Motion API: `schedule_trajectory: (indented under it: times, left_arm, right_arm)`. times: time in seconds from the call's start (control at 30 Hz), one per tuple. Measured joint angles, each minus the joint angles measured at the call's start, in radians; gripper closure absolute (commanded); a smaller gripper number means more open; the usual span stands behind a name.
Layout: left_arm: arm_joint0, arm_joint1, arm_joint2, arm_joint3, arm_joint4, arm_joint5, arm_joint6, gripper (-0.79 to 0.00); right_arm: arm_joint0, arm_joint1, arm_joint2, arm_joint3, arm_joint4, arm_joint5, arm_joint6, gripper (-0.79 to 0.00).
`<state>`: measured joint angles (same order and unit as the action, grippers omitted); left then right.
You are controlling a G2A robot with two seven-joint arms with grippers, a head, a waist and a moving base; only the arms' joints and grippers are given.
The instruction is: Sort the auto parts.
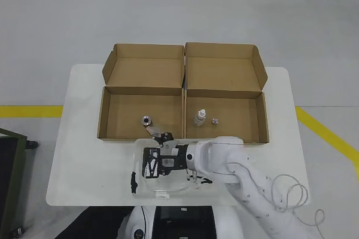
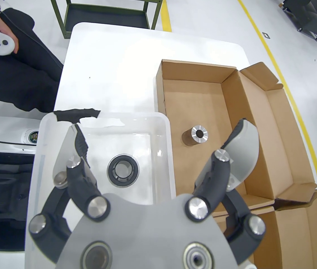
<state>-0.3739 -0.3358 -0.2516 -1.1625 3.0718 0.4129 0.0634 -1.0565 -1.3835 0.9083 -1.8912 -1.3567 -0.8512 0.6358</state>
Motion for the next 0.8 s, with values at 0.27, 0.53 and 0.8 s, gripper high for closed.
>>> schedule_trajectory:
  times: [0.27,0.53,0.8]
  left_arm:
    - [0.000,0.000,0.000,0.000,0.000,0.000,0.000,-0.785]
    - [0.000,0.000,0.000,0.000,0.000,0.000,0.000,-0.785]
    - [0.000,0.000,0.000,0.000,0.000,0.000,0.000,-0.785]
  right_arm:
    - [-0.072,0.026,0.013,-0.019,-0.085,-0.049,-0.049,-0.785]
    - [-0.092,0.034,-0.033,0.030,-0.154,-0.054,-0.116,-0.785]
    - [-0.092,0.042,-0.055,0.076,-0.206,-0.053,-0.175,-0.785]
